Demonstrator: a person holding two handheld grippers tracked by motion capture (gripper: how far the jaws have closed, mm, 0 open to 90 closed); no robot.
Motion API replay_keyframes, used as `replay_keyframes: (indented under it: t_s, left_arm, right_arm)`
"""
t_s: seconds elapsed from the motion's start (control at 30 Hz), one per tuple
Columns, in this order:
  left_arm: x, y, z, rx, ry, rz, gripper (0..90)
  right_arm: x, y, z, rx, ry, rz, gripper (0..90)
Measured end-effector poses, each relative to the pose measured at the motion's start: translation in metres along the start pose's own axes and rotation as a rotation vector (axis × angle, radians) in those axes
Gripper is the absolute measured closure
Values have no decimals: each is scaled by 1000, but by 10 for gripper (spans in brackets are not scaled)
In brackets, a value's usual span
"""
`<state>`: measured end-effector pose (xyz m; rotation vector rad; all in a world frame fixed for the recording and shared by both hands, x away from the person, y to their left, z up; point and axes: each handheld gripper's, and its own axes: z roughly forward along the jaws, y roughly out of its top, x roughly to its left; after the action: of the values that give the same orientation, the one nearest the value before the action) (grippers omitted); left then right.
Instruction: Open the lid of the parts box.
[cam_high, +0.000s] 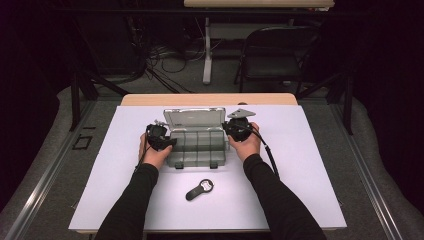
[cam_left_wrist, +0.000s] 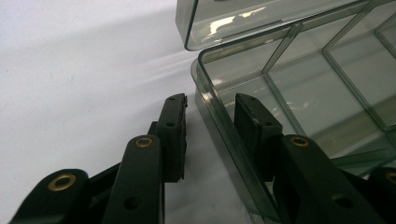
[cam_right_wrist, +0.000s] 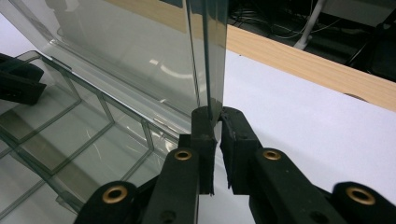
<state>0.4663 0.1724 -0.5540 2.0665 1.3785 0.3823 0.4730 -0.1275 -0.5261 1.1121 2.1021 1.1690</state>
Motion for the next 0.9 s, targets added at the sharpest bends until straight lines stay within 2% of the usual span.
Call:
replay_keyframes:
  t_s: [0.33,0.4,0.9]
  left_arm:
    - [-1,0,0,-2,-5,11,667]
    - [-2,0,0,-2,-4,15,697]
    - [-2,1,0,1,-6,8,703]
  right_arm:
    - [0,0,0,0,-2,1,839]
    - [0,0,0,0,-4,-1,839]
    - [0,0,0,1,-6,-5,839]
